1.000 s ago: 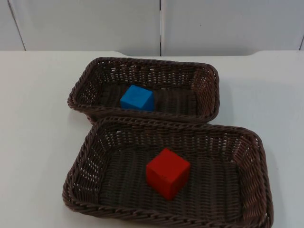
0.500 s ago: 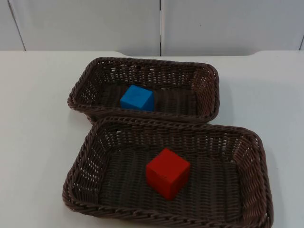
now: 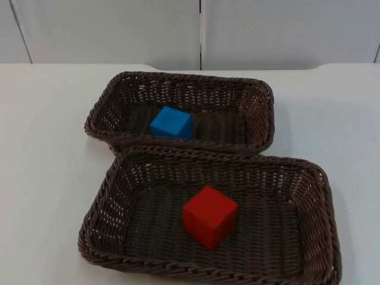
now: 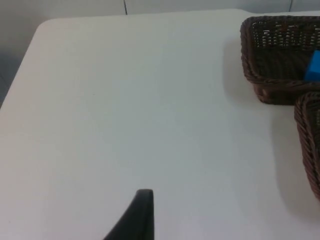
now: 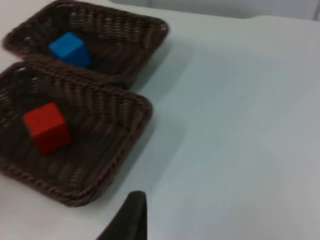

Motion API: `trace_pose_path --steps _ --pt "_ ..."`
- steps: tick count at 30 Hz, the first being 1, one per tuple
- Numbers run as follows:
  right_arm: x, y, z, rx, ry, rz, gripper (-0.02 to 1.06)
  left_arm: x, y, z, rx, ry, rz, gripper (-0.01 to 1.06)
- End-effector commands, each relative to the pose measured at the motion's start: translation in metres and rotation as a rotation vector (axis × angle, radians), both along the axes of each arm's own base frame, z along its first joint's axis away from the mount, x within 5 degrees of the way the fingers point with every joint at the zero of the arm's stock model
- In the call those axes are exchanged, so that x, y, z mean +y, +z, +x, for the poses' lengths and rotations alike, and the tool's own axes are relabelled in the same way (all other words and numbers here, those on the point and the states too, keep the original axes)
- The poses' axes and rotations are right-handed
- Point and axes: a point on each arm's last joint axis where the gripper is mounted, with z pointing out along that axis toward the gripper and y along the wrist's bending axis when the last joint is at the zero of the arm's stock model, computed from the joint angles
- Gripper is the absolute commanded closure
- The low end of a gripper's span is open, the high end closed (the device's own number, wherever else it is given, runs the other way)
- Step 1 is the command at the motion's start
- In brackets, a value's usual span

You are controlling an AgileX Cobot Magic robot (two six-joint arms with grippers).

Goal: Pick up one cube with the left hand and place it into the upper basket. Pick up one cube with the right hand and place it into the lower basket.

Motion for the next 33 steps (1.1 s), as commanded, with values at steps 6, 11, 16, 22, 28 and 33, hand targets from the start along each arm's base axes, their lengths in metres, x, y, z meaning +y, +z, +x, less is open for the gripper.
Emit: trace_pose_path --steps 6,11,16,22,28,33 --pt "0.0015 -0.0015 -0.0002 -0.001 -0.15 0.008 -0.01 0.0003 -0.0013 -0.0005 0.004 0.007 0.0 0.0" --pt "0.0018 -0.0015 -0.0004 -0.002 -0.191 0.008 -0.01 0.0003 -0.0013 -0.0005 0.004 0.007 0.0 0.0" --pt "0.0018 -0.0015 -0.0005 -0.002 -0.197 0.008 -0.01 0.0003 -0.0013 -0.0005 0.004 0.007 0.0 0.0" --pt "0.0018 -0.0015 -0.0005 -0.002 -0.197 0.008 -0.01 0.0003 -0.0013 -0.0005 0.004 0.007 0.0 0.0" --pt "0.0018 -0.0015 -0.0005 -0.002 -0.198 0.006 -0.01 0.0003 -0.0013 -0.0005 0.004 0.007 0.0 0.0" --pt "0.0022 -0.0015 -0.0007 -0.002 -0.249 0.006 -0.01 0.0003 -0.0013 -0.0005 0.004 0.007 0.0 0.0"
